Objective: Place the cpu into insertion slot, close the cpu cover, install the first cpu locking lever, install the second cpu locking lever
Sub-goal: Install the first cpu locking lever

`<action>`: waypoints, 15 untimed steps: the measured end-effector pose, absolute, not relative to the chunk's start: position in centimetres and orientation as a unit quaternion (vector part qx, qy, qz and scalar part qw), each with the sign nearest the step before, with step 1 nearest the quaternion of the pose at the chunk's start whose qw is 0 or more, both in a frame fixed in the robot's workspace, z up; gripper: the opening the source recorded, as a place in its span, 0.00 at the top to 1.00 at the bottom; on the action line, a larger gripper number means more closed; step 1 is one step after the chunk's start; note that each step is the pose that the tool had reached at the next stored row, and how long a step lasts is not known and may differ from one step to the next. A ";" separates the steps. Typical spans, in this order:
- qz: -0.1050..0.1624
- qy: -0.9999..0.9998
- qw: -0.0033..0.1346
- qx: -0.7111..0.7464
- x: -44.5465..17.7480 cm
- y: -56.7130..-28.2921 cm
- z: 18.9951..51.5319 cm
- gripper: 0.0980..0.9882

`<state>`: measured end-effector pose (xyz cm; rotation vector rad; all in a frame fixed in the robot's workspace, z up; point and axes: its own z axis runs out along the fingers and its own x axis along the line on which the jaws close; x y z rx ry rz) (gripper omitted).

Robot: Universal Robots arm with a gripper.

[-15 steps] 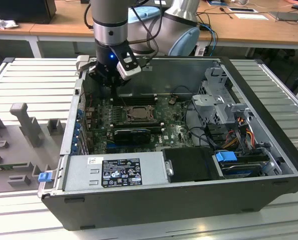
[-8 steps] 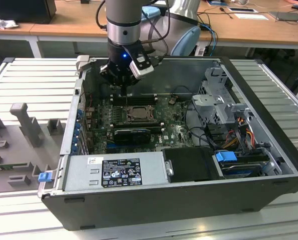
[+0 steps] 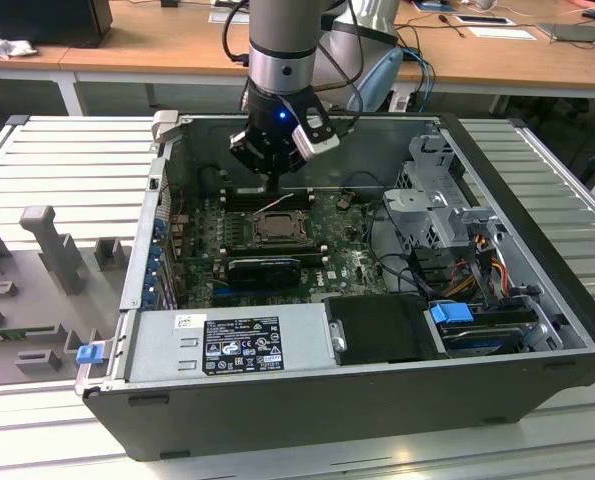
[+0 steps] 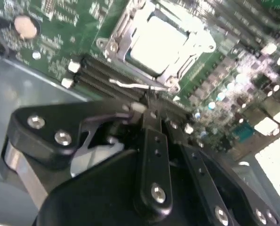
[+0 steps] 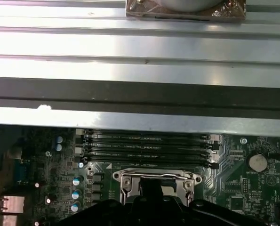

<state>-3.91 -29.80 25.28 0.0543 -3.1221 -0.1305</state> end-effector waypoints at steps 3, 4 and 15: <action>-0.042 -0.999 0.003 0.019 -3.9 -29.8 25.0 0.99; -0.042 -0.999 0.002 0.020 -3.9 -29.7 24.8 0.99; -0.042 -0.999 -0.005 0.033 -3.5 -28.3 23.1 0.99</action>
